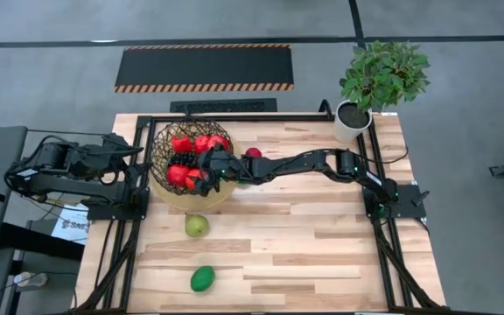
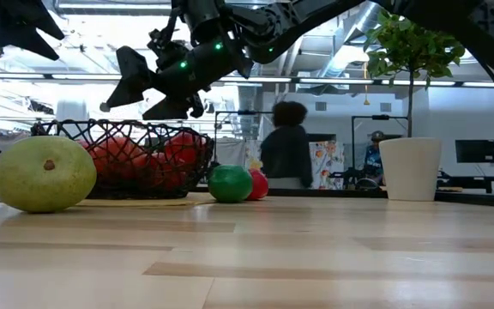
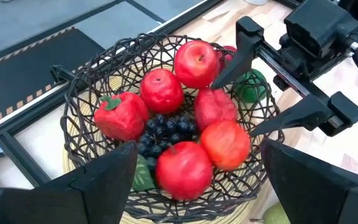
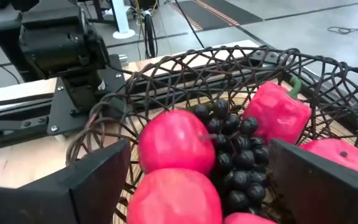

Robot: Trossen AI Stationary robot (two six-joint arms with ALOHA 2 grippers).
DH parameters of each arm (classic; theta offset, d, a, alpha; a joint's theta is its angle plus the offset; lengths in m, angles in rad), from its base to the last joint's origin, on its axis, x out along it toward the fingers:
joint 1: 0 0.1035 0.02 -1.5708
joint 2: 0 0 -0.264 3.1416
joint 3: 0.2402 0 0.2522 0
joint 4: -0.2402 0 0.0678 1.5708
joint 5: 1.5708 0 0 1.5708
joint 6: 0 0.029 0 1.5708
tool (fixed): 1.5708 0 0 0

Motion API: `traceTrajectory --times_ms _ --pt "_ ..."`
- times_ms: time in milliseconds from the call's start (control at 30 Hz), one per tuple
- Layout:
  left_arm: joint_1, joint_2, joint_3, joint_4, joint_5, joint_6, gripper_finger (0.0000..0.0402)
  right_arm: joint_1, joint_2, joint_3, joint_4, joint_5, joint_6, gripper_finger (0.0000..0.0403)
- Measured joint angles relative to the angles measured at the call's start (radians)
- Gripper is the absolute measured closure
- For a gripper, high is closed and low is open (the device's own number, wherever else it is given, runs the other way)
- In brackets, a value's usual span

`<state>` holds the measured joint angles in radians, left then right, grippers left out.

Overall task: Build produce basket
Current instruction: Put the green pear into the black wire basket

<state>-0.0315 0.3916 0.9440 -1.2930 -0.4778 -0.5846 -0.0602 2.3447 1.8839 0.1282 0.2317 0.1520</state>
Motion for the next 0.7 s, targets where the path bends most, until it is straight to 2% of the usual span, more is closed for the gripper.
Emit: traceTrajectory --times_ms 200,333,533,700 --pt "0.000 0.000 0.000 -0.016 0.019 0.000 0.0072 0.026 -0.074 -0.001 -0.012 -0.044 -0.003 0.0010" --pt "0.000 0.000 0.000 -0.031 0.021 -0.001 0.0072 0.083 -0.126 0.003 -0.015 -0.073 -0.004 0.0013" --pt "0.000 0.000 0.000 -0.031 0.021 -0.003 0.0072 0.183 -0.100 0.002 0.013 -0.077 -0.020 0.0012" --pt "0.000 0.000 0.000 -0.031 0.020 -0.005 0.0072 0.228 -0.014 -0.002 0.077 -0.077 -0.105 0.0014"
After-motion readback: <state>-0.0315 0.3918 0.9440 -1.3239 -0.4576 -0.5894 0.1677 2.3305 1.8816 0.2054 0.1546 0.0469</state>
